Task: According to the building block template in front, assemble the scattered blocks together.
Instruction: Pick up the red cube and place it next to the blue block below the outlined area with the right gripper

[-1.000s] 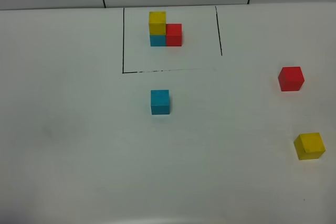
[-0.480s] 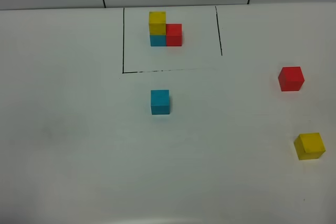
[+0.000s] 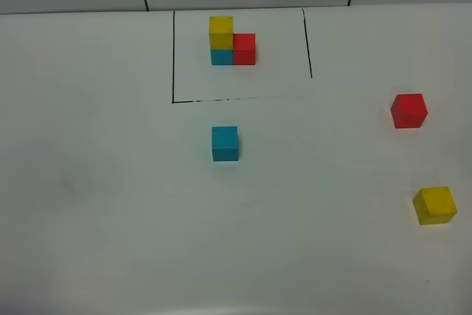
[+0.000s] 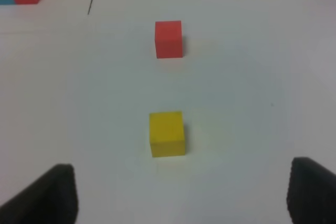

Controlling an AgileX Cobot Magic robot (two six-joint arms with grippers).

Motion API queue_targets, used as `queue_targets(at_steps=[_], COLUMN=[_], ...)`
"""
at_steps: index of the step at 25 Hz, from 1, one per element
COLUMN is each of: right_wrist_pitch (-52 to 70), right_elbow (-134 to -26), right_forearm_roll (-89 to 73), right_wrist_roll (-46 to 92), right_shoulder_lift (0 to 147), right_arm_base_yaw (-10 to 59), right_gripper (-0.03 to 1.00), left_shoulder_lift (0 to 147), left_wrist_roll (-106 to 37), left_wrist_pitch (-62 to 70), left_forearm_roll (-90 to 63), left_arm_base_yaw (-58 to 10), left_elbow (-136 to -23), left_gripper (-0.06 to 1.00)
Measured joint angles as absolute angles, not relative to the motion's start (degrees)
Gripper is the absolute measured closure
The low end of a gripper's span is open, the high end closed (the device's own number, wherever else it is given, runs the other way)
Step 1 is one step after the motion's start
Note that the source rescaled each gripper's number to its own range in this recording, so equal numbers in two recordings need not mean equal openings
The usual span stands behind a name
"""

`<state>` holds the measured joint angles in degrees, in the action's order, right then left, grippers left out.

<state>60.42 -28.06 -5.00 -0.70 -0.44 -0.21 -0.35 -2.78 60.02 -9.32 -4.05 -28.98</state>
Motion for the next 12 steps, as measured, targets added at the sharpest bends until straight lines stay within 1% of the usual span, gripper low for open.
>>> queue_targets(at_steps=[12], right_wrist_pitch=[60.42], right_elbow=[-28.06], right_forearm_roll=[-5.0], right_wrist_roll=[-0.7], right_shoulder_lift=[-0.44], right_arm_base_yaw=[-0.21], right_gripper=[0.32], left_shoulder_lift=[-0.35], left_wrist_roll=[-2.78], left_wrist_pitch=[60.02], left_forearm_roll=[-9.32], left_arm_base_yaw=[-3.48], left_elbow=[-28.98], left_gripper=[0.18])
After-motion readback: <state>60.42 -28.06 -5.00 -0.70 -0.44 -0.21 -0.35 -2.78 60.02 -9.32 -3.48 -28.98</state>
